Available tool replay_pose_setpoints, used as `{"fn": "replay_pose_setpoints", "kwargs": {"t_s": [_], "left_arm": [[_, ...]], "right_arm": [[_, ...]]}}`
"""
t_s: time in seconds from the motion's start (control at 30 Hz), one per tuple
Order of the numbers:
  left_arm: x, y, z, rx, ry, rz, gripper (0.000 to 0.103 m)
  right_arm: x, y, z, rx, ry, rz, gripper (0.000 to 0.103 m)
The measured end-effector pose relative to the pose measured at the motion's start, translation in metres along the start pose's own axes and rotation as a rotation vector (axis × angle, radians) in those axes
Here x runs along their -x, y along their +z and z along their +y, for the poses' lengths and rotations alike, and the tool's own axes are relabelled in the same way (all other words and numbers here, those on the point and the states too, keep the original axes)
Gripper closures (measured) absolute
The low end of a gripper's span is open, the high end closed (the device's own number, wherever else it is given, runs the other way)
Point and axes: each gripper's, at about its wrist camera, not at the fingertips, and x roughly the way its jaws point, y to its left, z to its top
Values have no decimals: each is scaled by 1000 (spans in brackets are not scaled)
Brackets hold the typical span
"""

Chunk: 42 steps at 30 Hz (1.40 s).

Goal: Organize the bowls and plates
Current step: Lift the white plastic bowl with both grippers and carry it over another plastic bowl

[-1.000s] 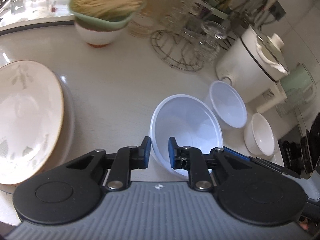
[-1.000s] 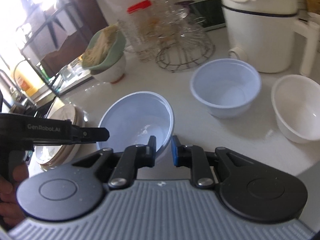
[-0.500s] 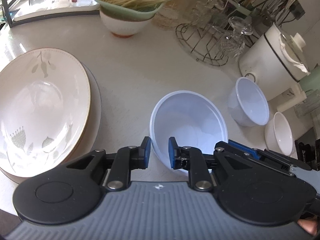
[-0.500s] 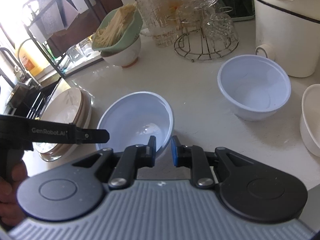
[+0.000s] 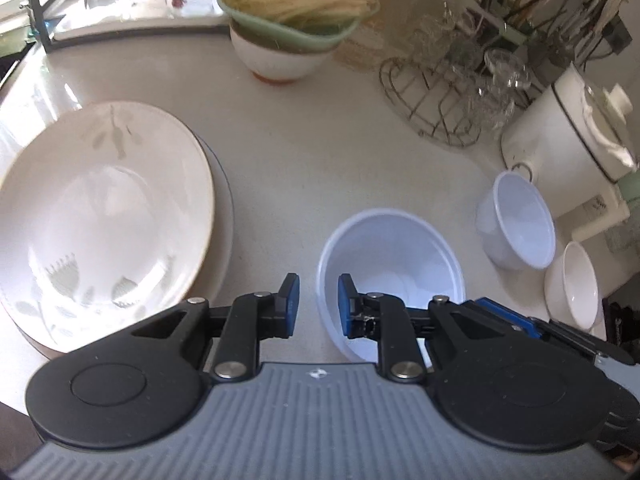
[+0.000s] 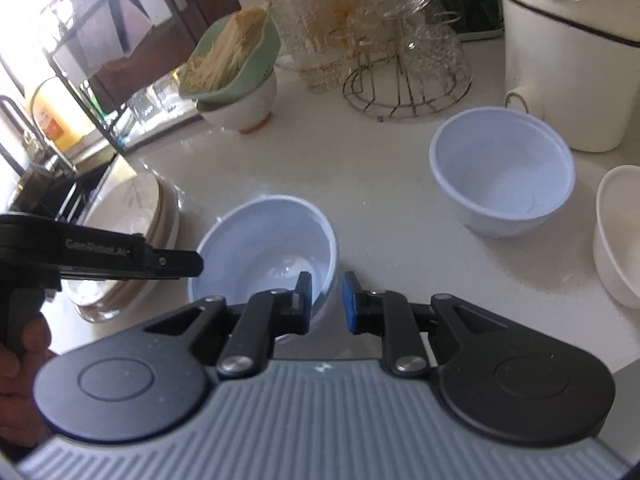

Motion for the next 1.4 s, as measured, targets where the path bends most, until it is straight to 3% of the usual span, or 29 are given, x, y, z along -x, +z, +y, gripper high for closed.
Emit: {"fn": "replay_pose_setpoints", "kwargs": {"t_s": [0.47, 0.57, 1.03, 1.4], "left_arm": [[69, 20, -22, -65, -44, -129, 79], [83, 19, -30, -89, -31, -194, 80], [123, 17, -40, -129, -30, -267, 79], [132, 21, -45, -194, -125, -259, 79]], "right_arm": [[52, 22, 9, 2, 1, -134, 83], [62, 25, 9, -10, 3, -159, 83], [91, 36, 21, 8, -24, -261, 83], [111, 30, 31, -35, -95, -305, 83]]}}
